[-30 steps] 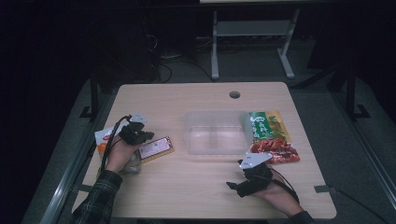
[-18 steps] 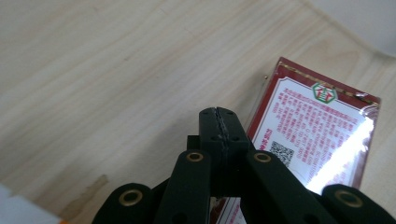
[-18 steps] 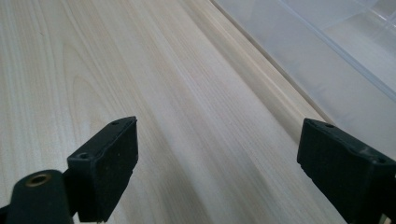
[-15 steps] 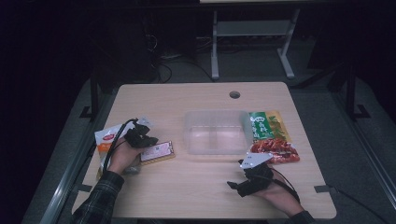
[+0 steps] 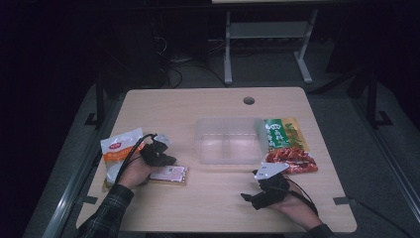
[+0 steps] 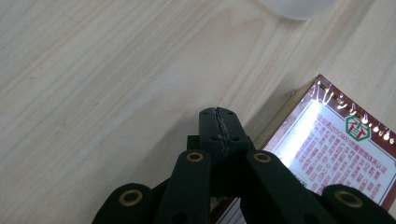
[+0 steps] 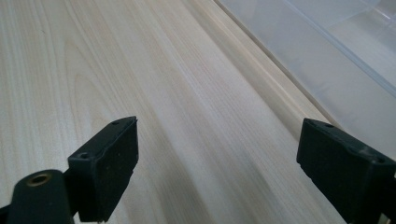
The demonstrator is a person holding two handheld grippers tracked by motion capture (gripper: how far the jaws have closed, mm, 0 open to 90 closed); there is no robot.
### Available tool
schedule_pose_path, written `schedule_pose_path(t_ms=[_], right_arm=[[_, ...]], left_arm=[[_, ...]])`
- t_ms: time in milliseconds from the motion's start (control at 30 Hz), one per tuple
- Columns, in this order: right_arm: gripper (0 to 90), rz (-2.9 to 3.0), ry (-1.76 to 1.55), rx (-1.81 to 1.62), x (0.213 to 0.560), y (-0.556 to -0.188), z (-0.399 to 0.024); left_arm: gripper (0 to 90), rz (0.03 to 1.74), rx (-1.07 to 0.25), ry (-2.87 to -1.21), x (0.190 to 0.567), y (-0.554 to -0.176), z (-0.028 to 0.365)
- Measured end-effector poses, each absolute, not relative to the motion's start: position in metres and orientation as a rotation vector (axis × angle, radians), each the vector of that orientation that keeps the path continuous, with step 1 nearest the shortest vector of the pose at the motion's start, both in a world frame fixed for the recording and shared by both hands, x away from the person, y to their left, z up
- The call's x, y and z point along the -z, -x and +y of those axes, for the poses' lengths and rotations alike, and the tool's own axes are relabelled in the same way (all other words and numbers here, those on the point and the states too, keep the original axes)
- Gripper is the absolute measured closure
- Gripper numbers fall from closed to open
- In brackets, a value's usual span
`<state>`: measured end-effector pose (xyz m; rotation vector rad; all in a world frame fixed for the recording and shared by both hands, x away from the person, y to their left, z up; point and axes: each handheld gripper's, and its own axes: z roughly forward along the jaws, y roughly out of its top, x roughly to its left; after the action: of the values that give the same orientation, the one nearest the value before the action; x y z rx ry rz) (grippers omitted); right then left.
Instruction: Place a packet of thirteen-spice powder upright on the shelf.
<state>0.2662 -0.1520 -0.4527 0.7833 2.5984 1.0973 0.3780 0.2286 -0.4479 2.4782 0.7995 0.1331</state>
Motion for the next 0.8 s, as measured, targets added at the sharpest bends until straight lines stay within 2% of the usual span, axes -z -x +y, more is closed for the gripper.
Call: schedule_pose_path(t_ms=[233,433,600,800], right_arm=[[12.6,2.598,-0.781,-1.097,0.452,-0.266,-0.152],[12.6,2.599,-0.782,-1.099,0.453,-0.266,-0.152],[12.6,2.598,-0.781,-1.099,0.452,-0.266,-0.152],[12.6,2.599,-0.777,-1.096,0.452,-0.267,-0.150]], left_arm=[[89.9,0.809,-0.188,-2.415,0.430,-0.364,0.236],[89.9,0.872,-0.288,-2.349,0.413,-0.339,0.267],[89.8,0.946,-0.304,-2.332,0.418,-0.327,0.291],[89.9,0.988,-0.309,-2.368,0.424,-0.327,0.295]])
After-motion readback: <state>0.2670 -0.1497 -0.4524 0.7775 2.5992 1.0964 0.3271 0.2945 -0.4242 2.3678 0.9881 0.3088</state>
